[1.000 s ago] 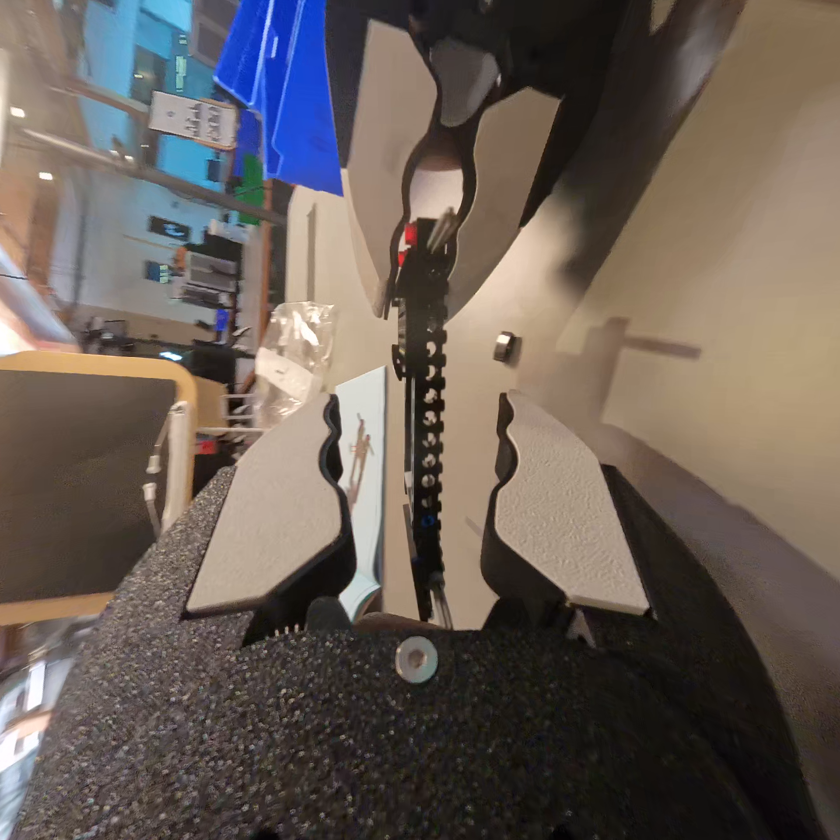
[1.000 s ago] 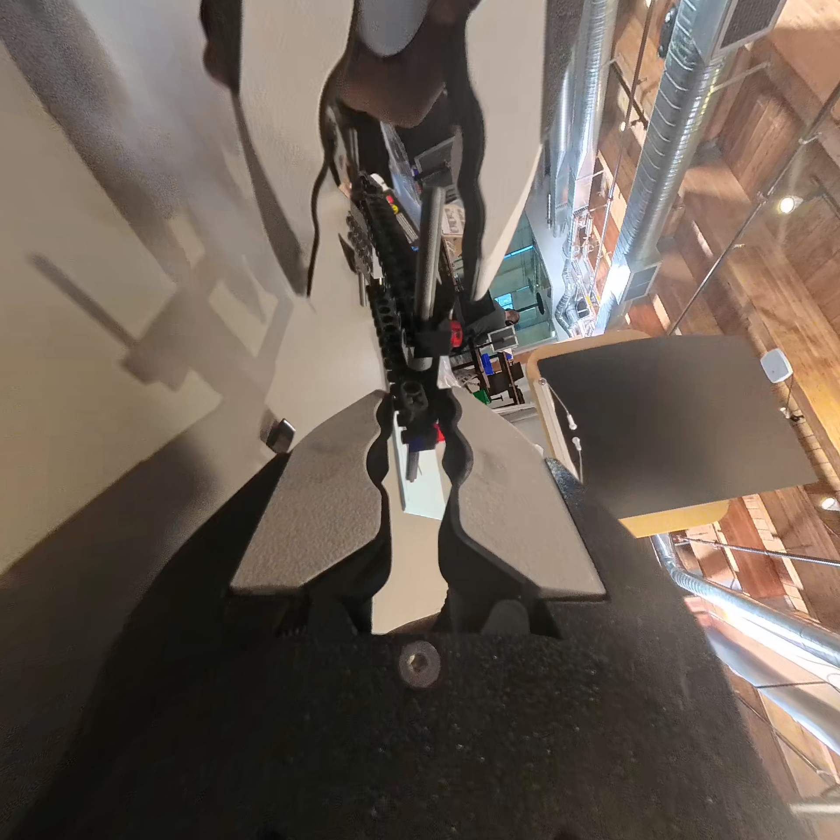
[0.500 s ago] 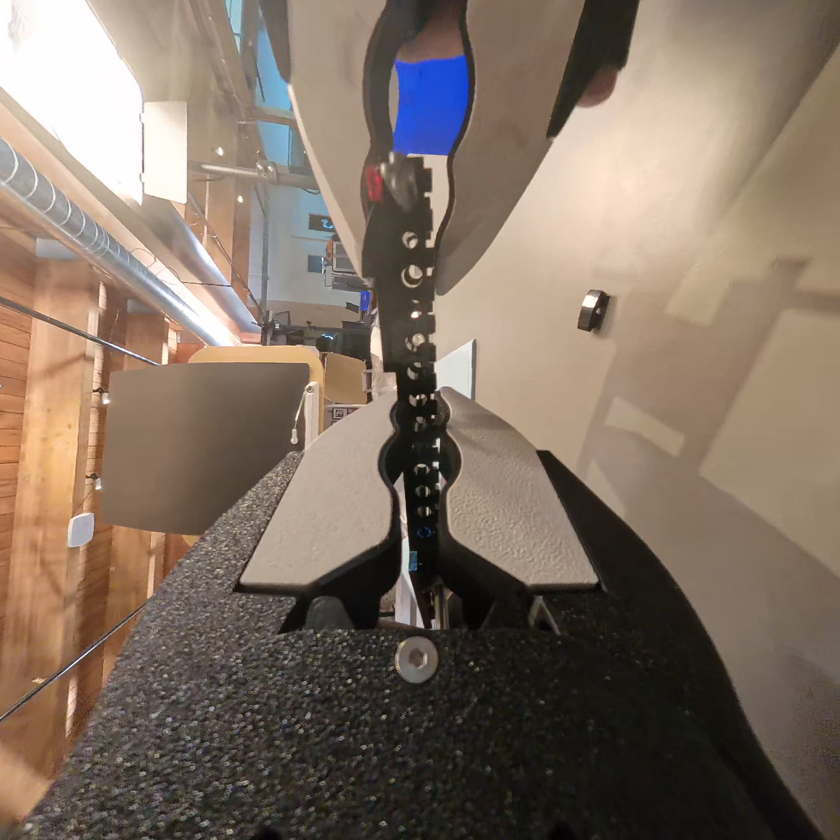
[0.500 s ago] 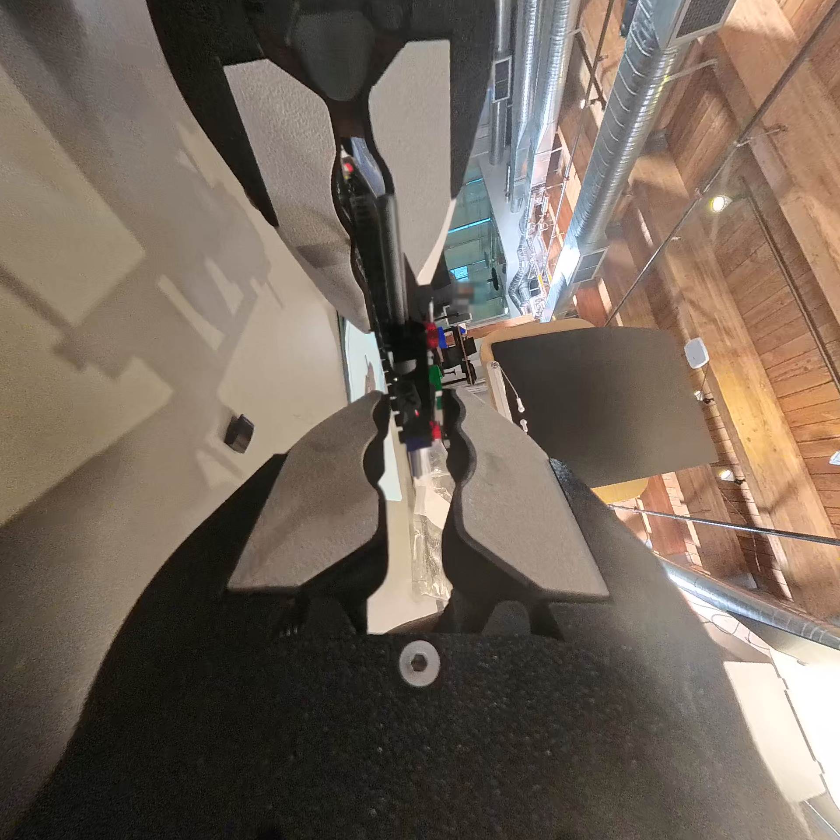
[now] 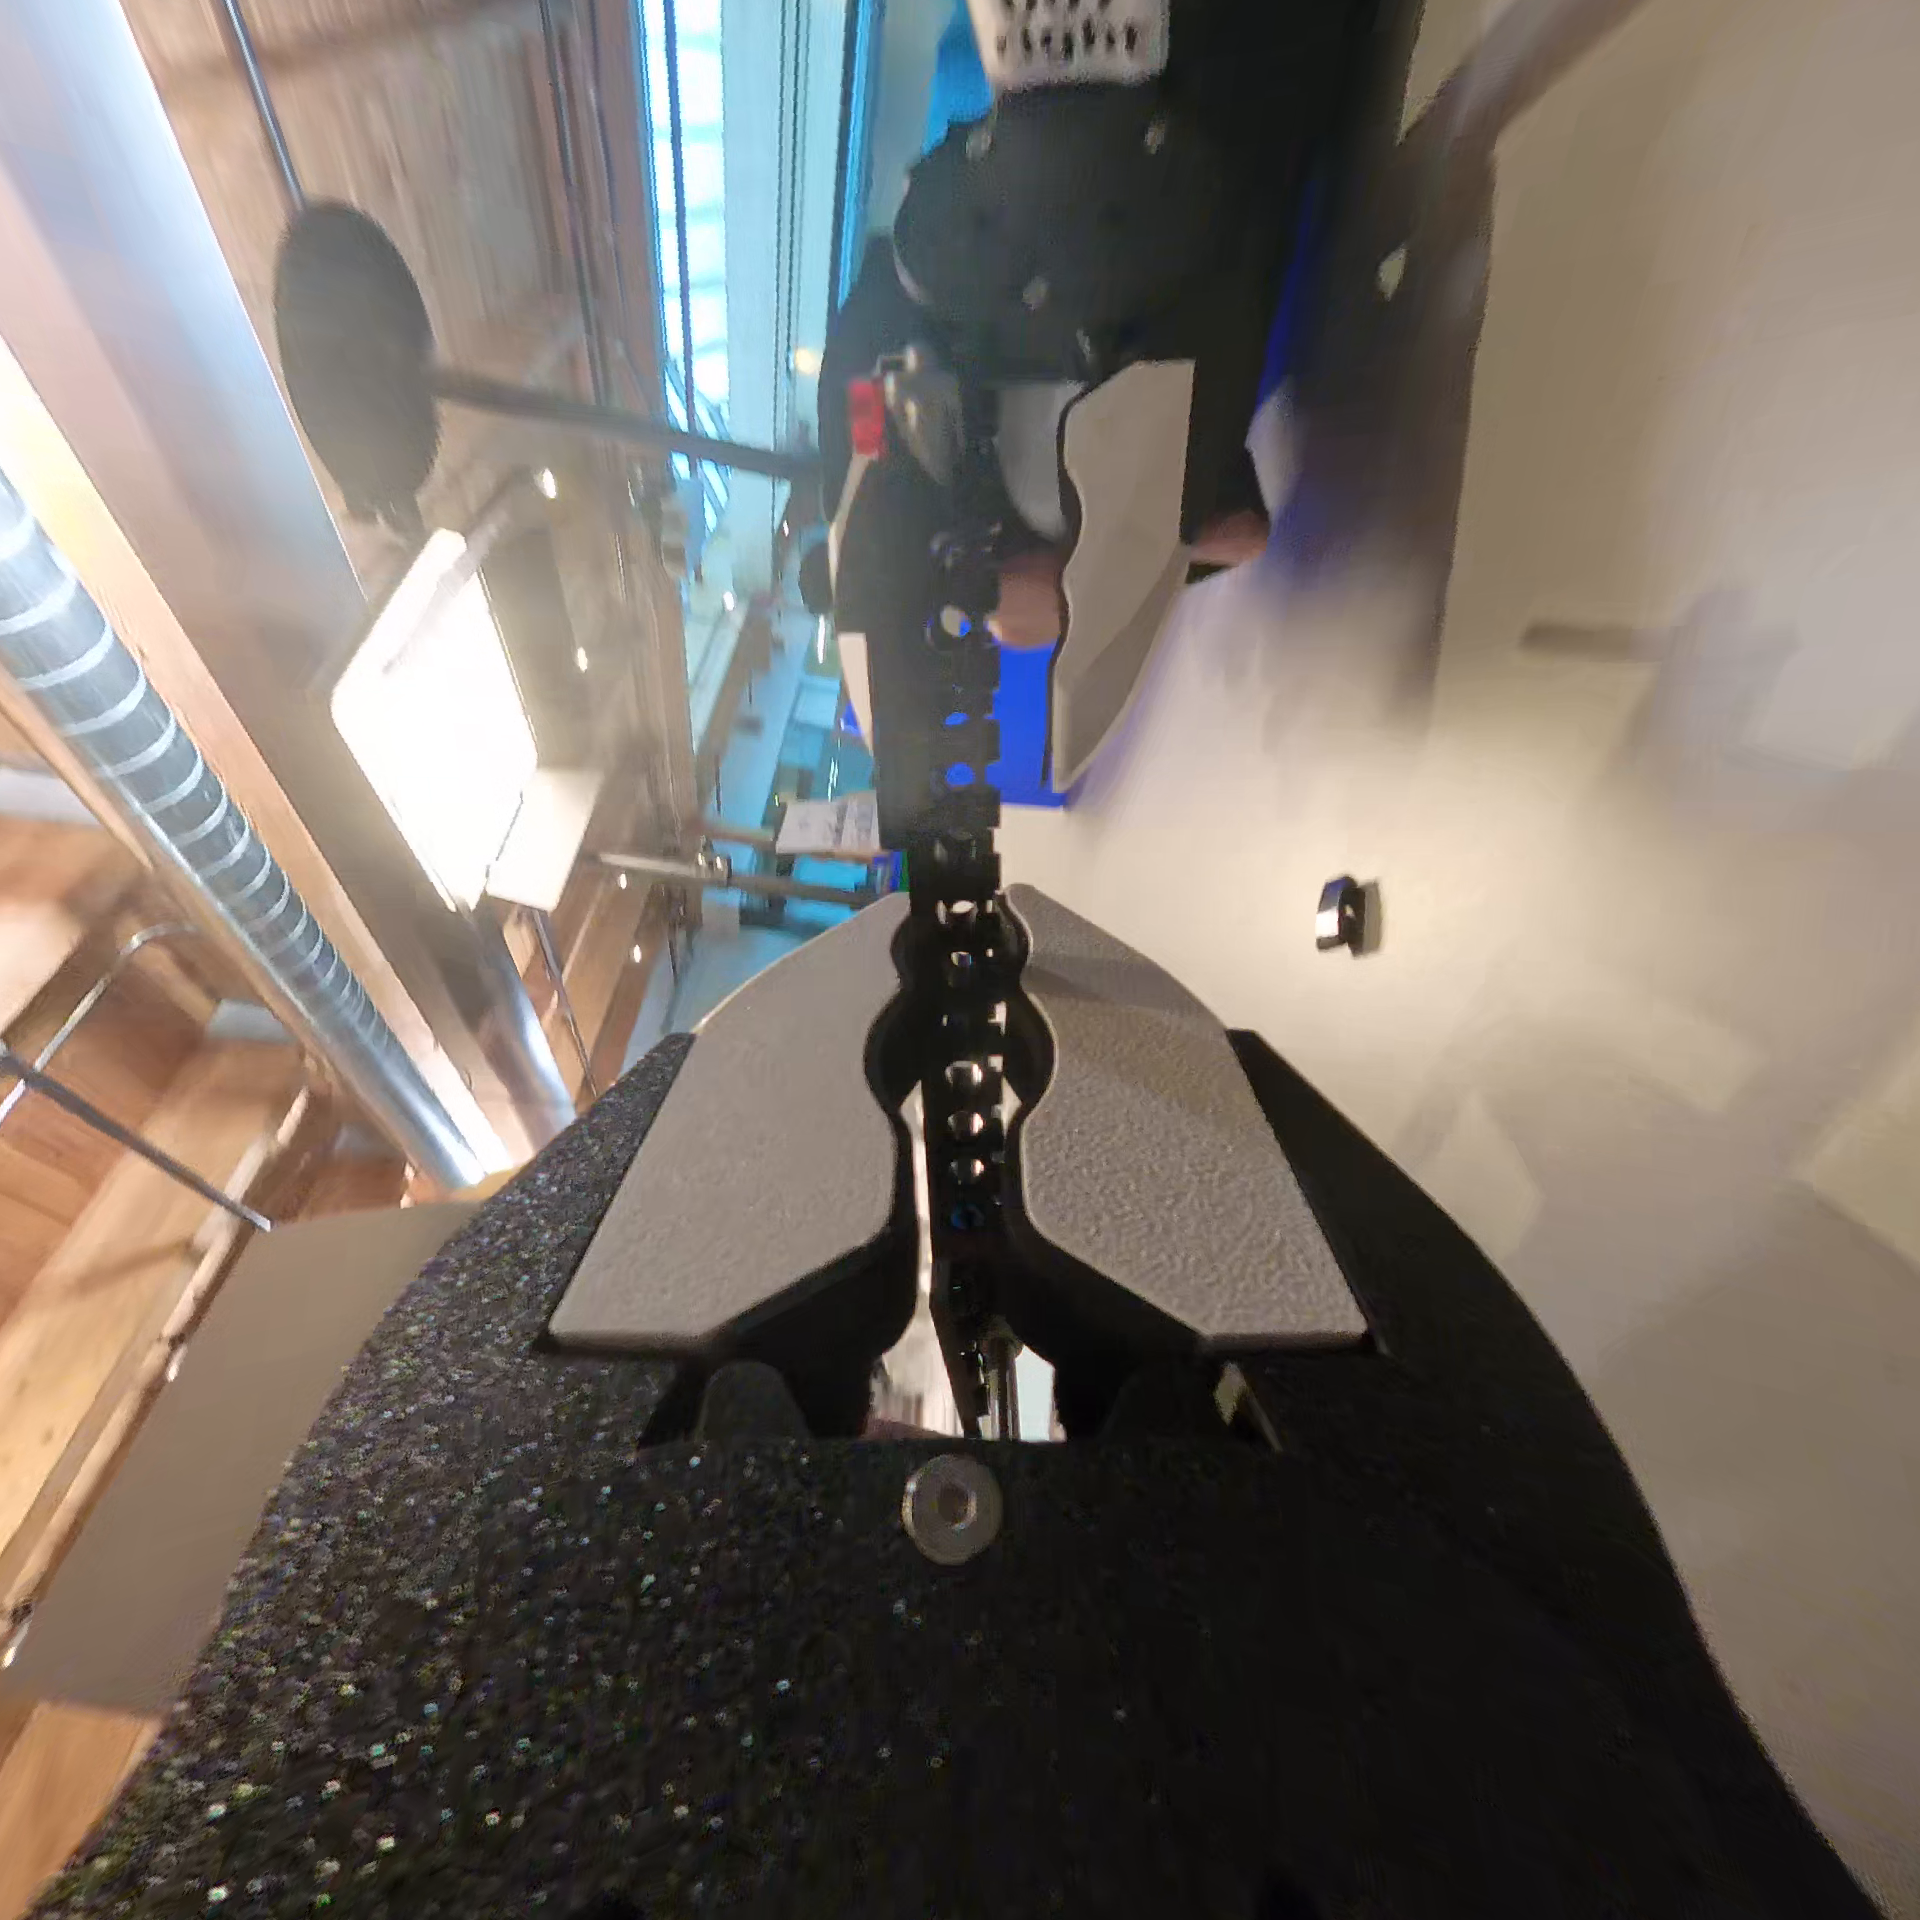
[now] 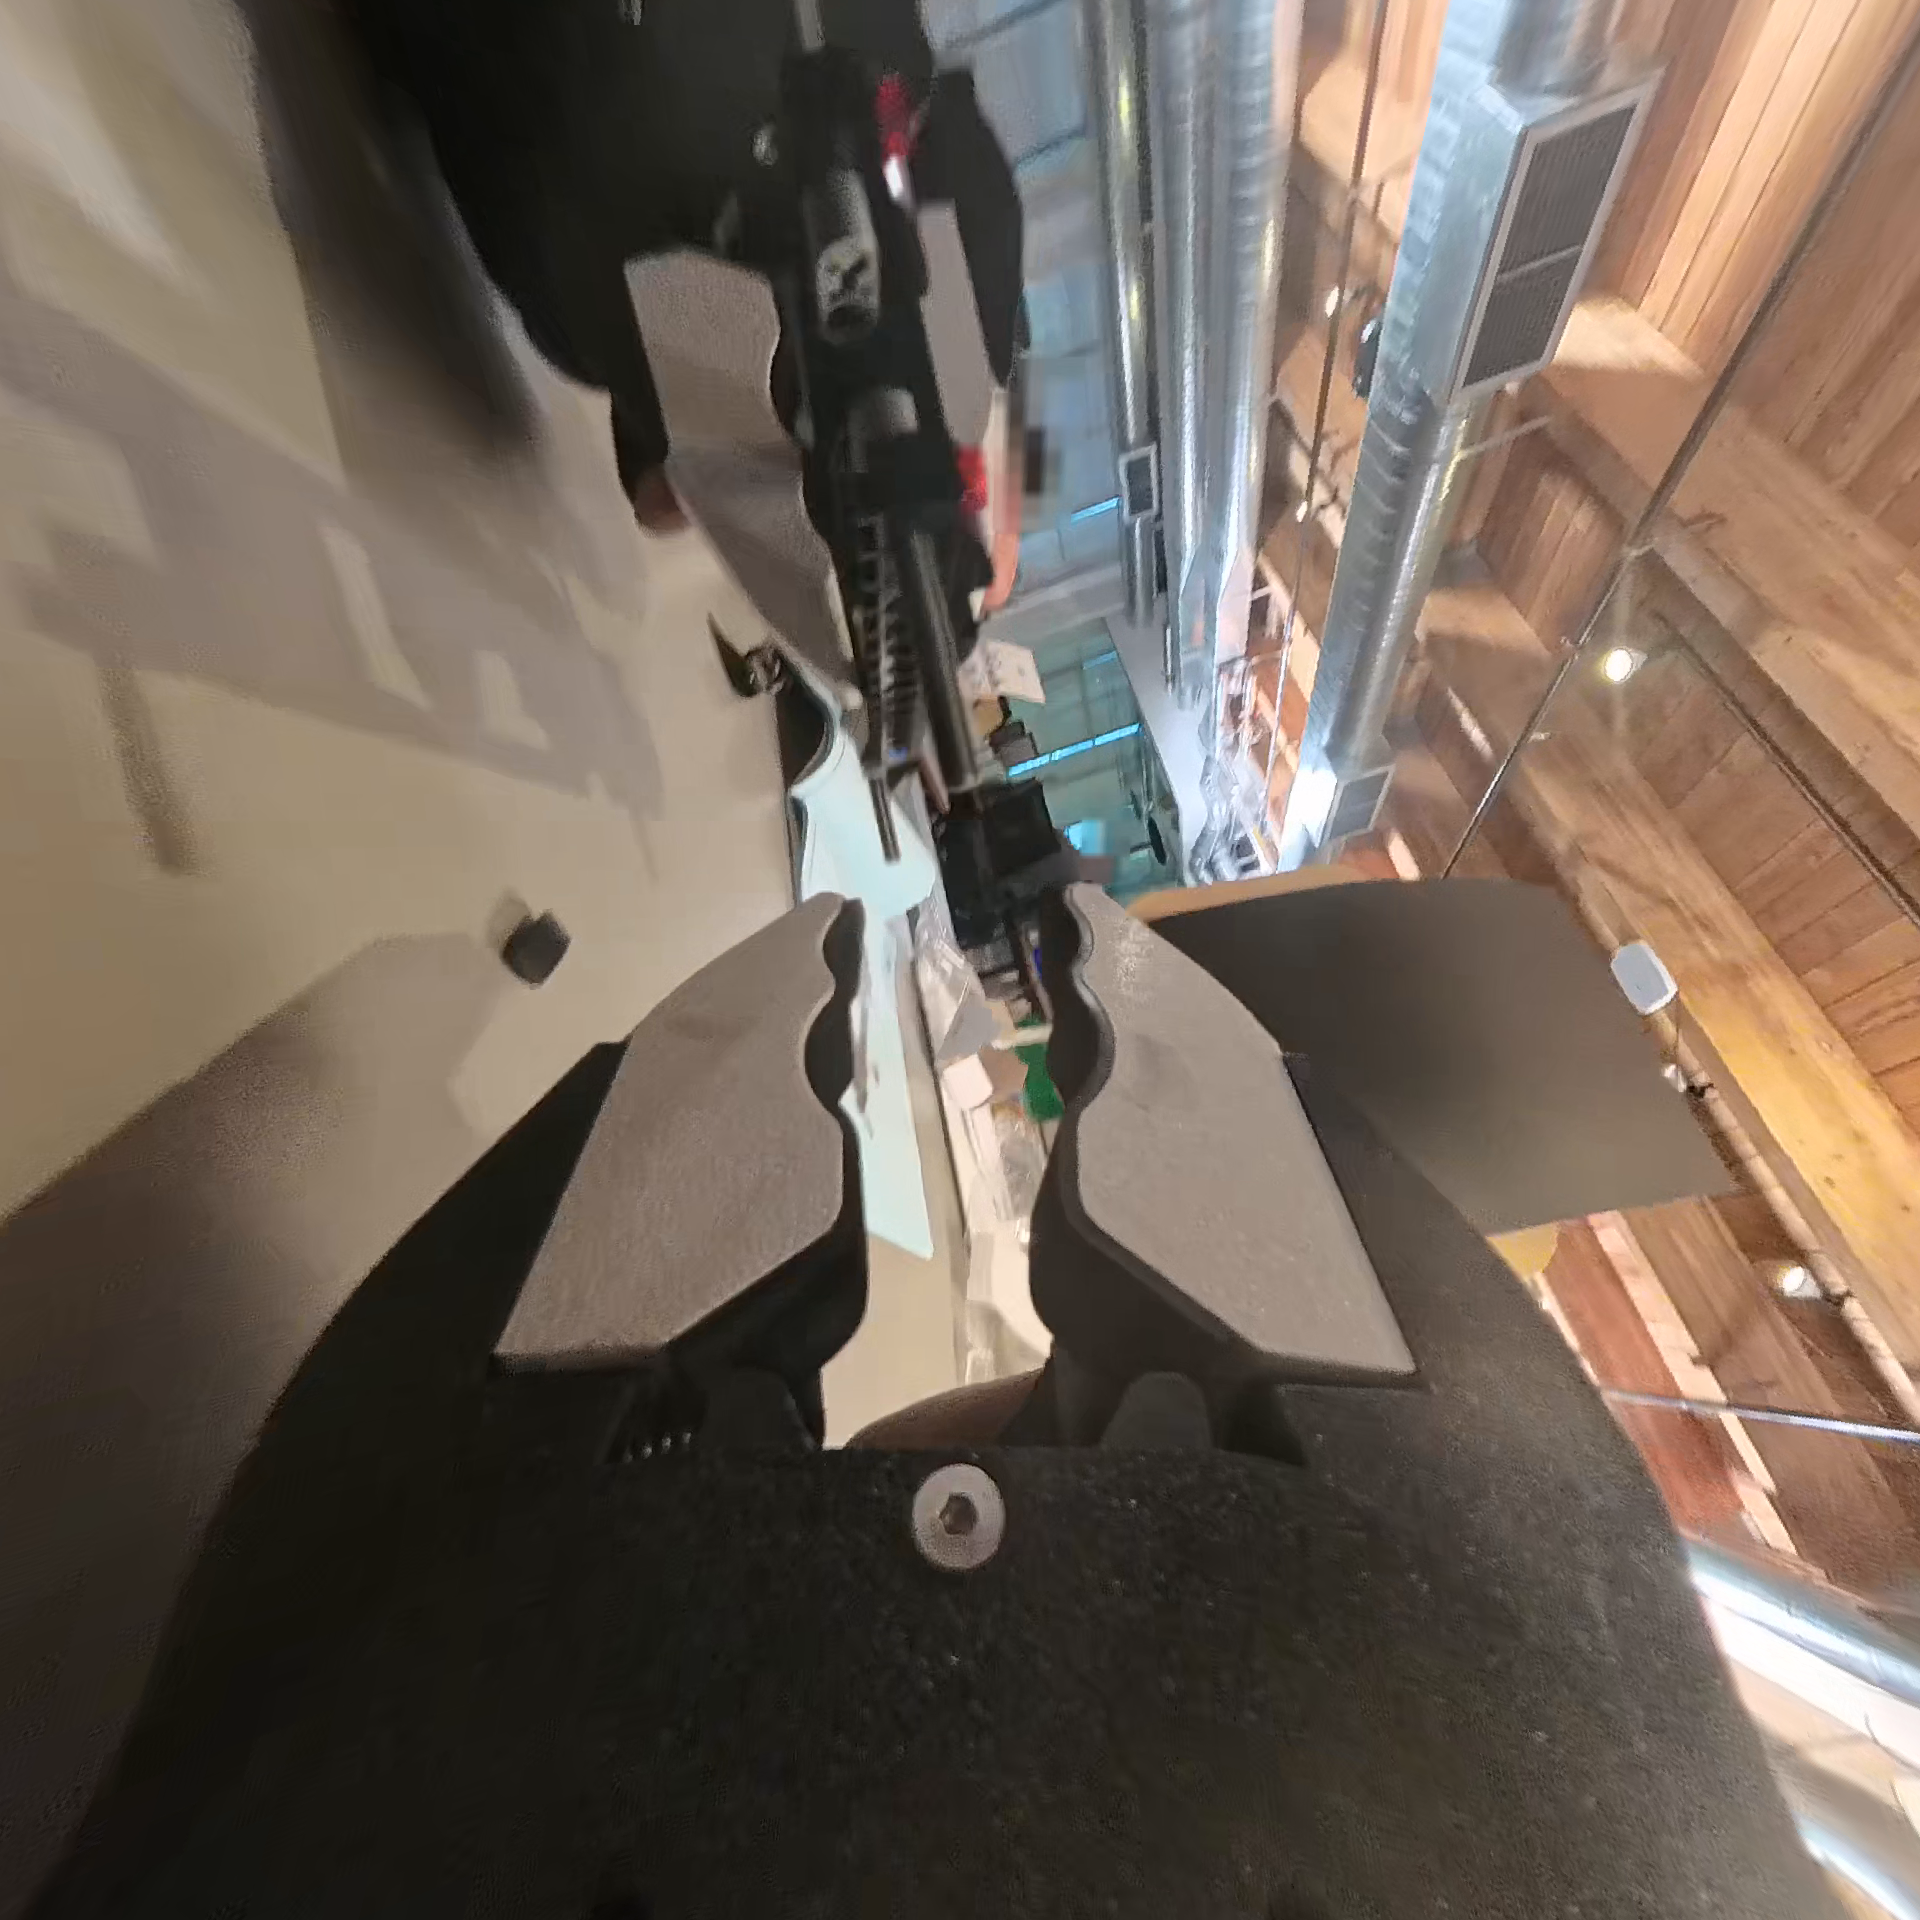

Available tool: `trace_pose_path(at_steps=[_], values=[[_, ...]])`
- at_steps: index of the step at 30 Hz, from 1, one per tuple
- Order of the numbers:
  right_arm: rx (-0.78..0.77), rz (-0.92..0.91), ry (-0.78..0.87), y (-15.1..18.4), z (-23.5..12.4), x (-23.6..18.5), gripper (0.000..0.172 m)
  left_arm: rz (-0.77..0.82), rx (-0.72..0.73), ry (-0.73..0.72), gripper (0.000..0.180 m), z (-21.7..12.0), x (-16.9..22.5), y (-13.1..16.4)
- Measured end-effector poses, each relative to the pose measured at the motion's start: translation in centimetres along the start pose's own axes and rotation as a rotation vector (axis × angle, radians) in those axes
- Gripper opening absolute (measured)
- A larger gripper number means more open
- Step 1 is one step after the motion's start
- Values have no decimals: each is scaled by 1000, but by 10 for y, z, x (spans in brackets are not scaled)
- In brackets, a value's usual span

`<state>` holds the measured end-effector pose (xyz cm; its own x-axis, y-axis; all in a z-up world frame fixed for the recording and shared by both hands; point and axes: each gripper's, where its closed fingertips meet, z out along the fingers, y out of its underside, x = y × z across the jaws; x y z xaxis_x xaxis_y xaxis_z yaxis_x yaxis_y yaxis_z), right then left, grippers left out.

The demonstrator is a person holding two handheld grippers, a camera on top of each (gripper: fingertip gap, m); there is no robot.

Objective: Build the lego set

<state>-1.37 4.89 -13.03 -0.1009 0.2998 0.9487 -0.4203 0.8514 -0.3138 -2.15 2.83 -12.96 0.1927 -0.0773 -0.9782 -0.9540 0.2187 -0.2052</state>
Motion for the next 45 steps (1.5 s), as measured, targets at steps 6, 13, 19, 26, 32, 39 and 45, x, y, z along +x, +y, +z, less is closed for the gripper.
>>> trace_pose_path(at_steps=[6, 13, 19, 26, 32, 39, 45], values=[[143, -31, 0, -37, -2, 4, 33, 37, 146, -1, 10, 6, -2, -20], [235, -61, -30, -61, -9, -6, 41, 14, 225, 50, 10, 3, 5, -39], [297, -46, -63, -77, -13, -15, 38, 21, 253, 57, 10, 6, 6, -50], [340, -19, -49, -91, -18, -14, 23, 6, 268, 69, 10, 7, 6, -58], [343, 37, -60, -91, -18, -10, 18, -3, 253, 71, 10, 9, 4, -57], [346, 82, -102, -90, -18, -9, 19, -8, 247, 76, 10, 8, 4, -57], [339, 94, -134, -90, -18, -10, 19, 1, 255, 80, 10, 8, 5, -57]])
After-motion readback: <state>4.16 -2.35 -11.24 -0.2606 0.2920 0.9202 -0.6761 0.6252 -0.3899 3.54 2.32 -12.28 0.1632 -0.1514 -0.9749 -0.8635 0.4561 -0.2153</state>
